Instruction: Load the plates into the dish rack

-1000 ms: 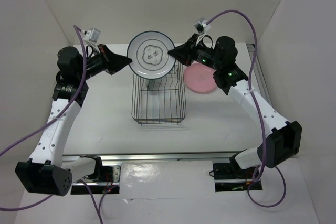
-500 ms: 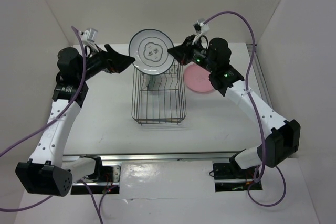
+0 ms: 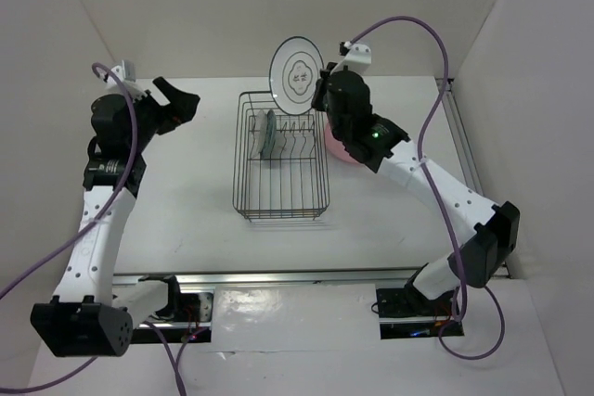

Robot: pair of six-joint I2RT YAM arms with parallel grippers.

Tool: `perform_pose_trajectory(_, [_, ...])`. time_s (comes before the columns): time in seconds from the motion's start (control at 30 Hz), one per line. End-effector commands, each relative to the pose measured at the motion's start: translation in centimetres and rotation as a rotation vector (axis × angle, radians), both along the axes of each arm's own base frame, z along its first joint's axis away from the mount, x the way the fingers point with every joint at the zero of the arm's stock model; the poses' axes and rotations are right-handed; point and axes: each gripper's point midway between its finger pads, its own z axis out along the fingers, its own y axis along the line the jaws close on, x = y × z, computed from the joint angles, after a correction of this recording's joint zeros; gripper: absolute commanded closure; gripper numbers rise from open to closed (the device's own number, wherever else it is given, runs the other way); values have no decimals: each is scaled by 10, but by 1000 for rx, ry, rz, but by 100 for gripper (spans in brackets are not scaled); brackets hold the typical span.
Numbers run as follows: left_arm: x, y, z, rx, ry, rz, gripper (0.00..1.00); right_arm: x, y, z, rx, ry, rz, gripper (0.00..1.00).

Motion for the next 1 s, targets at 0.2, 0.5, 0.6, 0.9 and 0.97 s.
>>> perform_pose_trajectory(0.2, [19,29,-34,9,119,126,0,-14,-29,-2,-84,11,-437,100])
perform_pose_trajectory(0.5, [19,29,-34,9,119,126,0,2,-9,-20,-158,51,-464,100])
perform_pose_trajectory(0.6, [19,29,-34,9,119,126,0,13,-1,-32,-185,76,-463,100])
perform_pose_trajectory(0.9, [17,23,-29,4,96,93,0,28,17,-57,-224,113,-452,100])
perform_pose_trajectory(0.97, [17,22,-29,-7,97,86,0,30,21,-64,-221,121,-445,100])
